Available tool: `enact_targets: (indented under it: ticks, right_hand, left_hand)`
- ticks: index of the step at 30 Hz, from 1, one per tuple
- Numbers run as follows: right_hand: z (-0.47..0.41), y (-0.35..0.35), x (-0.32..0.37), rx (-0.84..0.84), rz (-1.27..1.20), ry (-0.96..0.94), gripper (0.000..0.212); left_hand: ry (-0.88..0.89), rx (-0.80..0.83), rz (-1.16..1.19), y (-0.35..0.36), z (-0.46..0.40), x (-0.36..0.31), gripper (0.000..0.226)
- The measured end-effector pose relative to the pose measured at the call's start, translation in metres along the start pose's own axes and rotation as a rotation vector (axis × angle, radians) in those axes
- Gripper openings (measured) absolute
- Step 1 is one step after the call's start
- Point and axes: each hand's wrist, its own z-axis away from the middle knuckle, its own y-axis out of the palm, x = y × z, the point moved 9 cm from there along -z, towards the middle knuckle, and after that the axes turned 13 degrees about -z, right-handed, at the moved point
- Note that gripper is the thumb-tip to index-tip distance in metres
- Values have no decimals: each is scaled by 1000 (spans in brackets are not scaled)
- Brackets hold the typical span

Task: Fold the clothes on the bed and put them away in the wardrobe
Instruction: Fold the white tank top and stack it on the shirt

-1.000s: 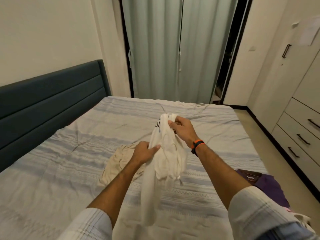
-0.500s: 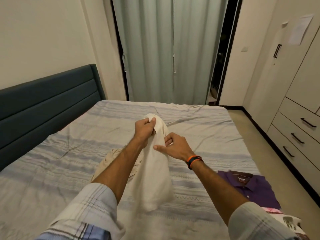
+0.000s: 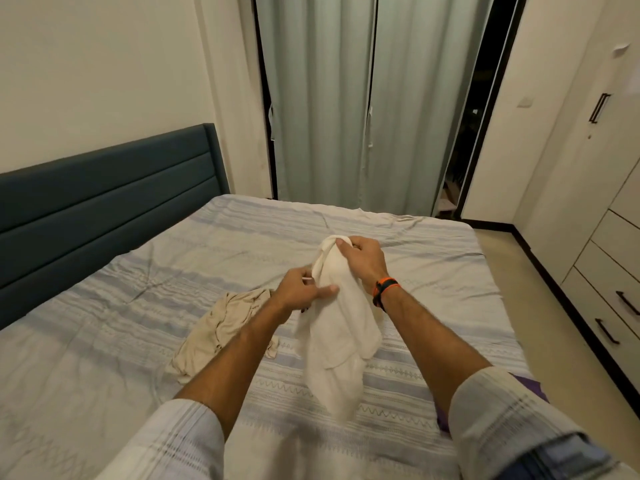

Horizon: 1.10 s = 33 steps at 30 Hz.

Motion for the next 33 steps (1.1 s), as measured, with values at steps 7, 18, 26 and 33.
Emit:
enact_targets:
  ticks: [7,18,26,33]
  right_hand:
    - [-13,16,3,118,-306,107,28]
    - [-1,26,-16,288,-181,198,25]
    - [-29,39,-16,51,-385,146,19]
    - [-37,49,-8,49,-412,138,27]
  left_hand:
    - [42,-141,92,-19,-22,-9,39]
    - [24,-165,237,-56,-62,-13,9]
    - [175,-19,46,-51,-52,-26,71]
    - [202,-184,-317,-56,-53,-20,45]
